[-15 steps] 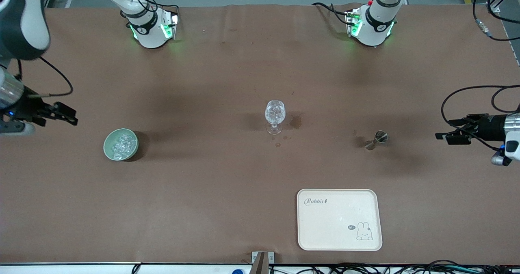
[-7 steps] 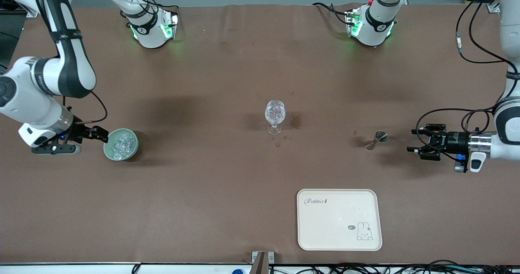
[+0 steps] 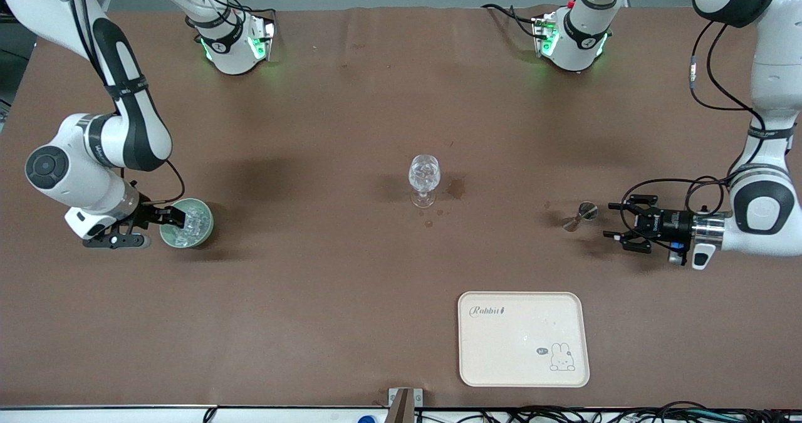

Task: Pour wine and add ice with both arms
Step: 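Grasp an ice cube with the right gripper while the left gripper grasps the jigger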

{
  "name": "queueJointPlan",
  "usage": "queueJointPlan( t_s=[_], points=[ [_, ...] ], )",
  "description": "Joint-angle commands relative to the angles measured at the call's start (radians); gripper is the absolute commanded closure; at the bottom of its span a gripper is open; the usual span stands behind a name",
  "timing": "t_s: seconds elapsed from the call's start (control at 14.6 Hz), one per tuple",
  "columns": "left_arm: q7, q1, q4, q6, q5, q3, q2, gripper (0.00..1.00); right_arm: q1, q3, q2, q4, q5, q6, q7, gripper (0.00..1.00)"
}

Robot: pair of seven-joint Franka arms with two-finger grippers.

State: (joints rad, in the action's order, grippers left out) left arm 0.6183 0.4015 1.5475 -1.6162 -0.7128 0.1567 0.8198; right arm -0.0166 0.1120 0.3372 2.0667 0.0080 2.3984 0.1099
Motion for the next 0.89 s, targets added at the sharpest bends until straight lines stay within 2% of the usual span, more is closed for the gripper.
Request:
queueJointPlan(
  t_s=[0.0,0.27,0.41,0.82],
  points=[
    [0.026,-0.001,-0.010,-0.005,-0.036,0.007,0.039,0.21,0.009,-0.009,0.003,0.023,0.043,0.016,-0.002,0.19],
    [0.026,-0.033,-0.006,-0.005,-0.068,0.007,0.062,0.24,0.009,-0.008,0.029,0.023,0.047,0.047,-0.002,0.32],
    [0.026,-0.046,-0.006,-0.005,-0.069,0.007,0.065,0.28,0.007,-0.009,0.043,0.023,0.049,0.059,-0.004,0.37],
    [0.023,-0.047,0.006,-0.005,-0.069,0.007,0.076,0.46,0.001,-0.012,0.060,0.023,0.093,0.074,-0.004,0.38]
  ],
)
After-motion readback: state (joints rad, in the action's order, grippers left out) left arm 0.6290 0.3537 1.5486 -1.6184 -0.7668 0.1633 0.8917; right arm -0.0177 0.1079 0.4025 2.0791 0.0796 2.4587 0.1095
